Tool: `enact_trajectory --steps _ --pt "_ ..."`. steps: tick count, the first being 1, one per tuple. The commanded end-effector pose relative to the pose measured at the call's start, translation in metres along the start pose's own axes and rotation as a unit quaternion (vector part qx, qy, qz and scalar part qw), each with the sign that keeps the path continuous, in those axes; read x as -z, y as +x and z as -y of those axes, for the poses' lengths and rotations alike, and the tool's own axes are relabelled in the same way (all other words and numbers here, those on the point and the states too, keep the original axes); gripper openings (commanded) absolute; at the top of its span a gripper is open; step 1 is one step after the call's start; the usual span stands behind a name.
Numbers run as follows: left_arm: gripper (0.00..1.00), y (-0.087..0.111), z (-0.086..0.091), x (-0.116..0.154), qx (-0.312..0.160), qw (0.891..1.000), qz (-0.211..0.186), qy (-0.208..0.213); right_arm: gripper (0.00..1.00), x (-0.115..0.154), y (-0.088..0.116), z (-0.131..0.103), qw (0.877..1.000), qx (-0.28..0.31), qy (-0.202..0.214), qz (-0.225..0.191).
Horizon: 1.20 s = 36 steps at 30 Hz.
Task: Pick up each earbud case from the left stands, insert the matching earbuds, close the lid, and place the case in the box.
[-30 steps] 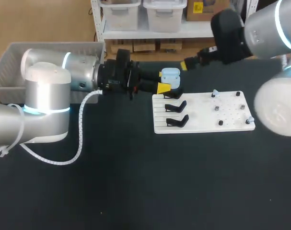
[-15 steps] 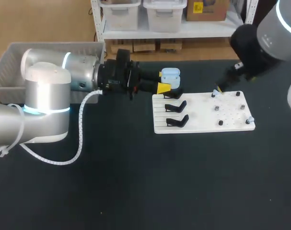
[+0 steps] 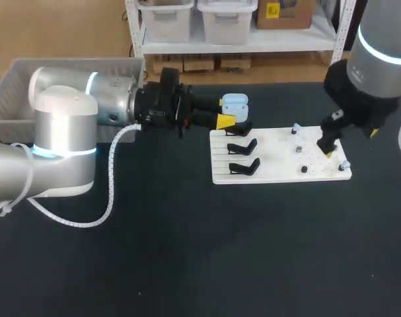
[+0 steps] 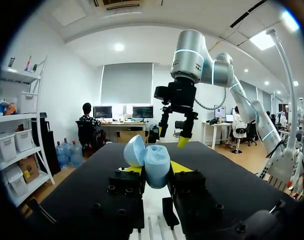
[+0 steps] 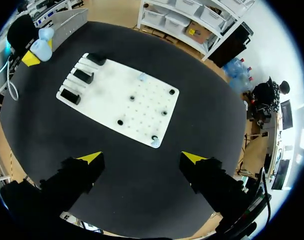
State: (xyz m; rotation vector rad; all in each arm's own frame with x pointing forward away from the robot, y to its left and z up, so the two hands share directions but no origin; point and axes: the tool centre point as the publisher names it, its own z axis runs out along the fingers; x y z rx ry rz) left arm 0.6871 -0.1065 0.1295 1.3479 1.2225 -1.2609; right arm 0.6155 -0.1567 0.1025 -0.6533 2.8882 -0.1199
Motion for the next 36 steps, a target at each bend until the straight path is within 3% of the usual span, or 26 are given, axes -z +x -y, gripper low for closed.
enact_trajectory --steps 1,8,14,16,20,24,36 --pt "0.00 0.000 0.000 0.000 -0.001 1.000 0.000 -0.001 1.00 -0.014 0.006 -0.002 1.000 0.011 -0.021 -0.009" --pt "0.00 0.000 0.000 0.000 -0.001 1.000 0.000 -0.001 0.97 -0.041 0.014 0.001 0.998 0.036 -0.029 -0.030" --pt "0.00 0.000 0.000 0.000 -0.001 1.000 0.000 -0.001 0.98 -0.054 0.009 0.008 0.999 0.038 -0.027 -0.028" --pt "0.00 0.000 0.000 0.000 -0.001 1.000 0.000 -0.001 0.93 -0.058 0.008 0.010 0.999 0.039 -0.027 -0.026" --pt "0.00 0.000 0.000 0.000 -0.001 1.000 0.000 -0.001 0.64 -0.065 0.008 0.014 0.999 0.039 -0.026 -0.017" --pt "0.00 0.000 0.000 0.000 -0.001 1.000 0.000 -0.001 0.49 -0.070 0.011 0.017 0.999 0.038 -0.024 -0.011" --pt "0.00 0.000 0.000 0.000 -0.001 1.000 0.000 -0.001 0.47 -0.077 0.013 0.021 0.999 0.037 -0.024 0.000"
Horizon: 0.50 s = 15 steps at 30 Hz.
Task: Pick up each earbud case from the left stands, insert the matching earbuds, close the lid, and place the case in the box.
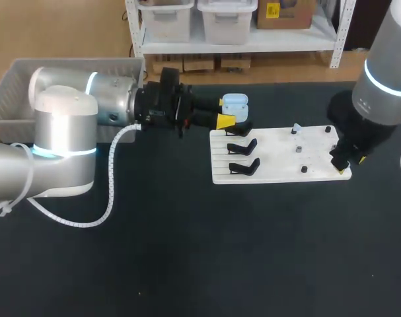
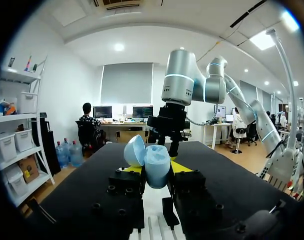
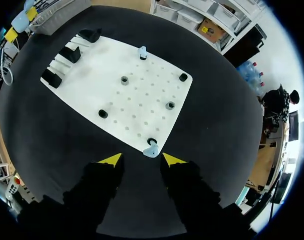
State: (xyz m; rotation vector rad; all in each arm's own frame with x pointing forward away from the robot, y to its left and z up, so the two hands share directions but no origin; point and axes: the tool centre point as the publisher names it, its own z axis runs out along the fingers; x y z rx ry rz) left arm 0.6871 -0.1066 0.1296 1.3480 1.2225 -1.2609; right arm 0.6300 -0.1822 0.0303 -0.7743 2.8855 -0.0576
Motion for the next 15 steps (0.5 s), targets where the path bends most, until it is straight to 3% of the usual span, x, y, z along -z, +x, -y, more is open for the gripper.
enact_trajectory --steps 1,15 --pt "0.00 0.0004 0.0003 -0.0003 -0.001 1.000 0.000 -0.001 0.47 -0.0028 0.0033 0.0007 1.000 -0.001 0.003 0.005" --pt "0.00 0.0004 0.0003 -0.0003 -0.001 1.000 0.000 -0.001 0.46 -0.0094 -0.0021 0.0052 1.000 -0.001 0.016 0.023"
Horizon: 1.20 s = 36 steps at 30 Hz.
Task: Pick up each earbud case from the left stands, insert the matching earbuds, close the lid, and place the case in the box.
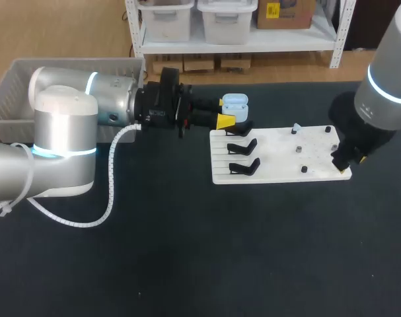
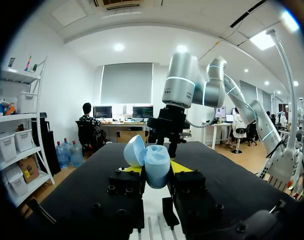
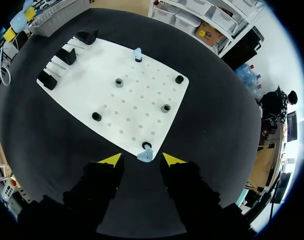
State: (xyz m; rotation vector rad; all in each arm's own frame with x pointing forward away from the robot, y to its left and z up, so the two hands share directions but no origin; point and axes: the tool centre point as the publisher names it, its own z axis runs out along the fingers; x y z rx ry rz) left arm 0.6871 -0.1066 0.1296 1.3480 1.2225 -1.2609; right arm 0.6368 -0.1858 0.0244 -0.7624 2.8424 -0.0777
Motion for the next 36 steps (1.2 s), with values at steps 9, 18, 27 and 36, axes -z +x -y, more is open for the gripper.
enact_trajectory --steps 9,18,27,36 --pt "0.00 0.0004 0.0003 -0.0003 -0.001 1.000 0.000 -0.001 0.42 -0.0055 -0.0008 -0.0020 1.000 -0.002 0.004 0.006" --pt "0.00 0.0004 0.0003 -0.0003 -0.001 1.000 0.000 -0.001 0.42 -0.0089 -0.0012 -0.0031 1.000 -0.013 0.007 0.009" --pt "0.00 0.0004 0.0003 -0.0003 -0.001 1.000 0.000 -0.001 0.38 -0.0127 -0.0001 -0.0003 1.000 -0.022 0.007 0.008" --pt "0.00 0.0004 0.0003 -0.0003 -0.001 1.000 0.000 -0.001 0.34 -0.0129 -0.0002 0.0005 1.000 -0.023 0.009 0.012"
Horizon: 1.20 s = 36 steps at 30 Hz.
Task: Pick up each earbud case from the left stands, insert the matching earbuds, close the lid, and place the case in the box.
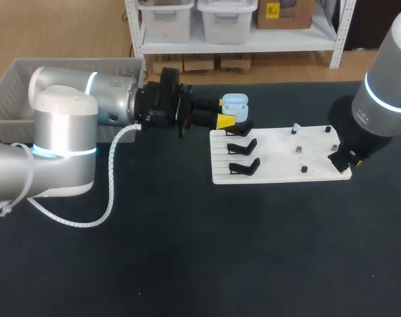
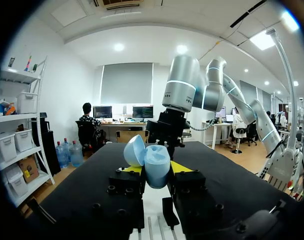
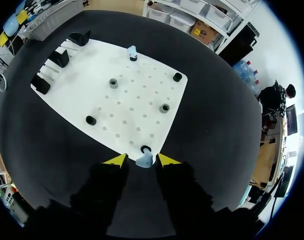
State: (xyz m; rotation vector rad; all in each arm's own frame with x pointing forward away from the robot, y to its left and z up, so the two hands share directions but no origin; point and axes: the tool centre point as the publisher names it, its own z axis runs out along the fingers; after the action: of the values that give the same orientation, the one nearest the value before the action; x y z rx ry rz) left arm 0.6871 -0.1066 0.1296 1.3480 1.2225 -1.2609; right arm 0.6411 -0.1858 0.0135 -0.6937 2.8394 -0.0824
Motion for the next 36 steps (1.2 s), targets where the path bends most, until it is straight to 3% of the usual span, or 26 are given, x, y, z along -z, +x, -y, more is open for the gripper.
enact_trajectory --steps 1,27,32,34,36 --pt "0.00 0.0004 0.0003 -0.0003 -0.001 1.000 0.000 -0.001 0.34 -0.0012 0.0015 -0.0004 1.000 -0.001 0.003 0.004" --pt "0.00 0.0004 0.0003 -0.0003 -0.001 1.000 0.000 -0.001 0.27 -0.0059 -0.0019 0.0020 1.000 -0.001 0.005 0.001" --pt "0.00 0.0004 0.0003 -0.0003 -0.001 1.000 0.000 -0.001 0.15 -0.0060 -0.0020 0.0024 1.000 0.000 0.007 0.001" --pt "0.00 0.0004 0.0003 -0.0003 -0.001 1.000 0.000 -0.001 0.01 -0.0059 -0.0021 0.0026 1.000 0.000 0.008 0.001" --pt "0.00 0.0004 0.0003 -0.0003 -0.001 1.000 0.000 -0.001 0.00 -0.0057 -0.0021 0.0027 1.000 0.000 0.009 0.001"
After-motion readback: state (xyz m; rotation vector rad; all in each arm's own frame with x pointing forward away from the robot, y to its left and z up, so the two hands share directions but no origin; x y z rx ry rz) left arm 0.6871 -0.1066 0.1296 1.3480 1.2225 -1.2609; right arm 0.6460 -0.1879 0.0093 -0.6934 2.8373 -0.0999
